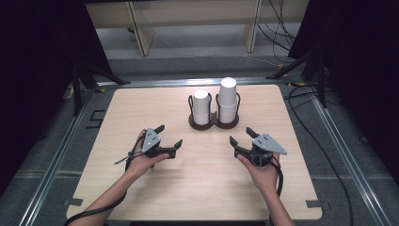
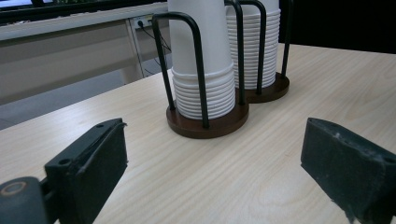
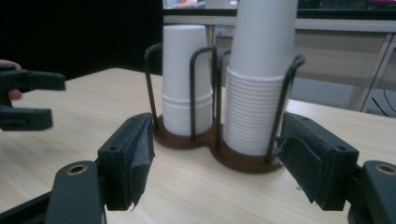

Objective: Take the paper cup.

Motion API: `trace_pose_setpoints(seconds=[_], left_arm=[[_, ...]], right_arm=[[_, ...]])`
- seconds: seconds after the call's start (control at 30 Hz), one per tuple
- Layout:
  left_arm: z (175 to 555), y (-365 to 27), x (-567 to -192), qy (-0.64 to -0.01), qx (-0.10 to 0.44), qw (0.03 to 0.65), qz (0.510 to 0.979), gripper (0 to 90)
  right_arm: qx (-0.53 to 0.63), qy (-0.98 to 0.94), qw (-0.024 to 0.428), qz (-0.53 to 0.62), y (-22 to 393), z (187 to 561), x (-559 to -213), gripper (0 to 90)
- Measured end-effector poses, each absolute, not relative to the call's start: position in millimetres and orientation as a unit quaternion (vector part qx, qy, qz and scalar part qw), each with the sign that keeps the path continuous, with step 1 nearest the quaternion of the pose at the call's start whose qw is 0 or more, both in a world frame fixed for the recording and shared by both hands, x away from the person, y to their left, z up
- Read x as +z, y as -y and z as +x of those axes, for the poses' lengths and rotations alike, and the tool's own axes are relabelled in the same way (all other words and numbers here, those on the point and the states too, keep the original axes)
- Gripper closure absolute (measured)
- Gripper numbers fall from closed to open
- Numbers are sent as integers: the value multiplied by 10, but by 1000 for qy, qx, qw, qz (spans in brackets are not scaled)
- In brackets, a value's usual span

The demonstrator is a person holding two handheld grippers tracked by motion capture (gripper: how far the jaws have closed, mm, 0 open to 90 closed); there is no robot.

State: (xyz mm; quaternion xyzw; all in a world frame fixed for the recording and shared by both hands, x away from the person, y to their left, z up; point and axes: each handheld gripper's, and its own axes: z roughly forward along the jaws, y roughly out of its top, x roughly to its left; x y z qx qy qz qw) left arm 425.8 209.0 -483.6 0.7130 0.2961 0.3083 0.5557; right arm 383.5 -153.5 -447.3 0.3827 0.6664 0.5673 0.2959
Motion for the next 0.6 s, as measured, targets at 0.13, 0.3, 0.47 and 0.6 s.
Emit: trace_pose_setpoints(seconds=[0.13, 0.3, 0.47, 0.6], left_arm=[[4364, -2020, -4822, -289, 308, 555, 716, 96], [4471, -1923, -4782, -284, 303, 551, 724, 95], [4605, -1820, -4748, -285, 301, 551, 725, 94], [4702, -1724, -4741, -280, 297, 548, 730, 95]], right_arm=[[563, -672, 297, 379, 1439, 3912, -4390, 275], [562, -675, 305, 367, 1368, 4044, -4313, 276], [564, -679, 303, 360, 1263, 4196, -4238, 285], [559, -685, 302, 357, 1187, 4279, -4182, 293]])
